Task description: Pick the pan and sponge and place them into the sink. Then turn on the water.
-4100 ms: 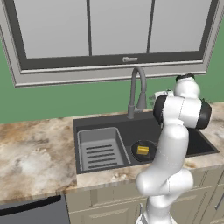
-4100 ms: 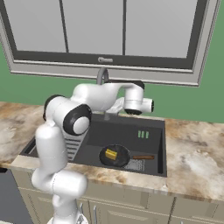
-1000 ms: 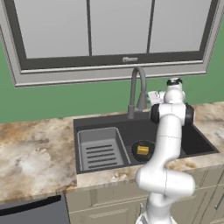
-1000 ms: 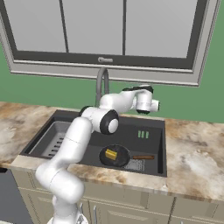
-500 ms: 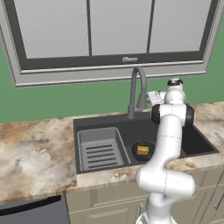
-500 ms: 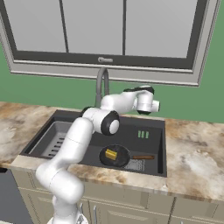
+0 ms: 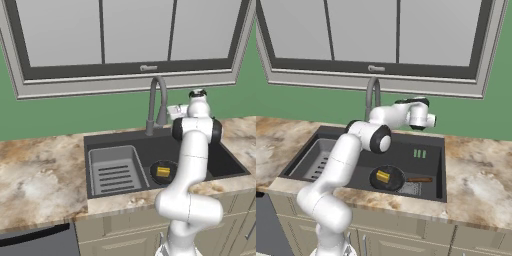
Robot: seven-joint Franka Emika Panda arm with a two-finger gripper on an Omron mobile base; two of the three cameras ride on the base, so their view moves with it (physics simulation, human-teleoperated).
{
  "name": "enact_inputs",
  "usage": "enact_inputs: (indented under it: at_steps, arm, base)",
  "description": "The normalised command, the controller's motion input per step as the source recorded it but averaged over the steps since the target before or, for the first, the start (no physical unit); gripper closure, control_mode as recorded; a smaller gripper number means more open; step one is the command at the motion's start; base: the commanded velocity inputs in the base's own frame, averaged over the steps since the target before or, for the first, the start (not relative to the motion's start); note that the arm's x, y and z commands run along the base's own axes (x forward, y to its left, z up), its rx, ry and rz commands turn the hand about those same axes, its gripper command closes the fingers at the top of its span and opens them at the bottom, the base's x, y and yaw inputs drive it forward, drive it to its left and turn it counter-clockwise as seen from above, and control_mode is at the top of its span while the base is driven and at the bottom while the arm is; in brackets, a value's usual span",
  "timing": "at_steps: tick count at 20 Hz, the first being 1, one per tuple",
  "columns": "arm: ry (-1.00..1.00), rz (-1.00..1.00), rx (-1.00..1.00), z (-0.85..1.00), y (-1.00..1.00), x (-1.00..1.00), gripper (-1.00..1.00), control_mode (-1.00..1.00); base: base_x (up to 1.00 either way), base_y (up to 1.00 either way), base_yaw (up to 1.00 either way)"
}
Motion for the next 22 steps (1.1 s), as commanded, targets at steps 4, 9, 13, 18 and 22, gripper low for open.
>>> enact_inputs:
  at_steps: [4, 9, 13, 18, 22]
  arm:
    - [0.12, -0.02, 0.00, -0.14, 0.22, -0.01, -1.00, -1.00]
    - [0.10, -0.02, 0.00, -0.29, 0.15, 0.02, -1.00, -1.00]
    - [0.06, -0.03, 0.00, -0.36, 0.07, 0.21, -1.00, -1.00]
    - [0.00, -0.05, 0.00, -0.11, -0.12, 0.24, -1.00, -1.00]
    - [-0.04, -0.08, 0.00, -0.08, -0.18, 0.06, -1.00, -1.00]
  base:
    - [0.00, 0.00, 0.00]
    - [0.00, 0.00, 0.00]
    - [0.00, 0.00, 0.00]
    - [0.00, 0.00, 0.00]
    - [0.00, 0.00, 0.00]
